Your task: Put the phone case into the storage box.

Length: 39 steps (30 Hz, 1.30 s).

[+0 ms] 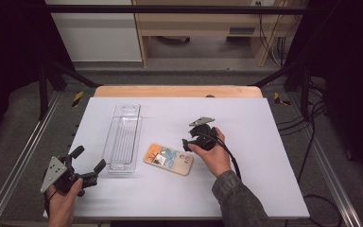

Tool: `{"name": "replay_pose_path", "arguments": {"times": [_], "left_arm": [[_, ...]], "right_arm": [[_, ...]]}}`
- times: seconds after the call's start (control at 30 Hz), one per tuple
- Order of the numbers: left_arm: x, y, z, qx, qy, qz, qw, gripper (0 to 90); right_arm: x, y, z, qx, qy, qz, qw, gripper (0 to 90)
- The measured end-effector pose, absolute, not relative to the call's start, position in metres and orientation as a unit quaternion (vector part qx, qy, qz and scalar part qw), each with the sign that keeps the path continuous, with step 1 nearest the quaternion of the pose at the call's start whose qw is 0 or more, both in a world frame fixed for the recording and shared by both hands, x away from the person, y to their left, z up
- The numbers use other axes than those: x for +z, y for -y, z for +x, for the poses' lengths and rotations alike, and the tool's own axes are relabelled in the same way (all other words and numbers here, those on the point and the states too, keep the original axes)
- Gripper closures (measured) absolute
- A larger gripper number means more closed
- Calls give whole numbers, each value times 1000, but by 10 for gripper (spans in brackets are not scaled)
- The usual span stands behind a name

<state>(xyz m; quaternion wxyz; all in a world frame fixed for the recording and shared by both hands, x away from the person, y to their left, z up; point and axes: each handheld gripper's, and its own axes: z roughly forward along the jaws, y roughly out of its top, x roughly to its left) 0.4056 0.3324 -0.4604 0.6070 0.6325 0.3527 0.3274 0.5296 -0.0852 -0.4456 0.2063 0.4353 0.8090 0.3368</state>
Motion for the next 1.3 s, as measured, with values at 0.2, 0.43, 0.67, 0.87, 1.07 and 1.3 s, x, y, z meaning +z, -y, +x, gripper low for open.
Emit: {"name": "replay_pose_path", "arguments": {"times": [0.2,0.43,0.67,0.87,1.07,1.3], "left_arm": [[-460,-333,406,327,-352,632,608,9],[-460,-336,407,326,-357,629,609,10],[-460,-336,406,327,-358,629,608,11],[-460,-336,406,327,-357,629,608,11],[-460,-336,406,327,-357,629,608,11],[-461,-335,406,327,-357,631,606,12]], "right_arm": [[-450,79,531,332,-816,430,198,306],[-452,74,529,337,-825,409,197,510],[-456,70,528,341,-835,385,198,697],[-459,65,528,340,-839,376,197,776],[-462,62,528,343,-842,372,187,843],[-468,53,529,357,-842,363,176,900]]}}
